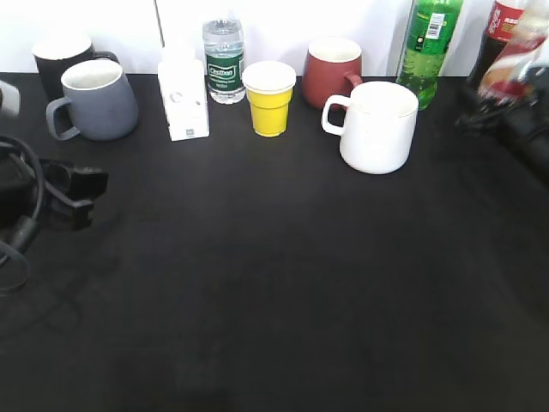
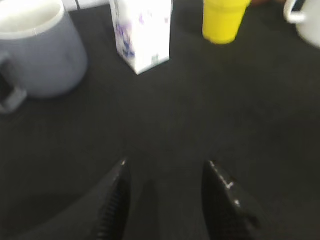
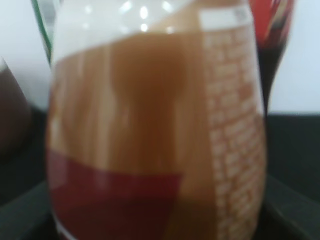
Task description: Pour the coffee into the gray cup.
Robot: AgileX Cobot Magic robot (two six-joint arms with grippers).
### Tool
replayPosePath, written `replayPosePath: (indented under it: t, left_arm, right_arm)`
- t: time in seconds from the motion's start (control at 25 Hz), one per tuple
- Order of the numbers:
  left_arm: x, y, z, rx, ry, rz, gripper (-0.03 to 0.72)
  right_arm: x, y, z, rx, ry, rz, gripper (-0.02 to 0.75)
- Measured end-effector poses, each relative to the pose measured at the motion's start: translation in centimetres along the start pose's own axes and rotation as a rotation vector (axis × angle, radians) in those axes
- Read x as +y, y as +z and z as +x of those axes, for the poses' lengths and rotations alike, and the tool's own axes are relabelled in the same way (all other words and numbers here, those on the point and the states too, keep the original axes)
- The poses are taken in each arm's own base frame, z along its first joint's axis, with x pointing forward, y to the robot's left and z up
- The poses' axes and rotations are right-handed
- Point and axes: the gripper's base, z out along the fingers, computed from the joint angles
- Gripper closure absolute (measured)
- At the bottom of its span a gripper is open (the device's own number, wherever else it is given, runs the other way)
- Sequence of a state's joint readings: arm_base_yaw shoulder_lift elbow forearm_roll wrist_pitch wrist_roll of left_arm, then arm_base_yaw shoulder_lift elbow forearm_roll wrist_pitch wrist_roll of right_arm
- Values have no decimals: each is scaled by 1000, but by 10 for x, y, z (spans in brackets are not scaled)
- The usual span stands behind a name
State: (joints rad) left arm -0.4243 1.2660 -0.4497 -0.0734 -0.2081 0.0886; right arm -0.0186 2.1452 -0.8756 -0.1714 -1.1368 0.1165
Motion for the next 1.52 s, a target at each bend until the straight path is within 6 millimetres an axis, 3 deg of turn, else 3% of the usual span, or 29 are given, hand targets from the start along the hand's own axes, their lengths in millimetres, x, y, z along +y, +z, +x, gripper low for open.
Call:
replayPosePath:
  t: [0.16,0.36,0.52,0.64,0.76,0.88,0.96,1.04,1.12,1.24,1.36,1.44,1.52]
  left_arm:
    - [0,0,1,6,0,1,331]
    - [0,0,1,7,-3,0,331]
    - [0,0,1,7,-4,0,331]
    - [0,0,0,5,-4,0,331]
    - [0,0,1,6,-5,0,331]
    - [0,0,0,5,-5,0,331]
    - [0,-6,-8,20,-6,6,331]
    - [-1,-12,-29,42,2,17,331]
    - [-2,-18,-45,151,3,35,331]
    - [-4,-33,-51,448,13,67,331]
    - [-4,-63,-45,697,-48,63,331]
    - [-3,-95,-42,759,-67,46,331]
    - [3,-135,-46,654,-53,-9,331]
  right_arm:
    - [0,15,24,20,-16,-37,205]
    - [0,17,27,32,-24,-45,205]
    - [0,17,30,63,-28,-46,112]
    - [1,5,28,86,-21,-38,99]
    - [1,-22,20,113,-3,12,98]
    - [6,-53,-8,100,-5,27,108]
    - [9,-65,-35,202,-33,29,127]
    - [13,-80,-53,384,-48,32,142]
    - [23,-100,-51,659,-70,53,147]
    - [59,-118,-51,1107,-88,48,148]
    - [94,-129,-79,1308,-160,-9,149]
    - [104,-149,-109,1257,-165,-51,150]
    - [103,-179,-148,1141,-121,-76,169]
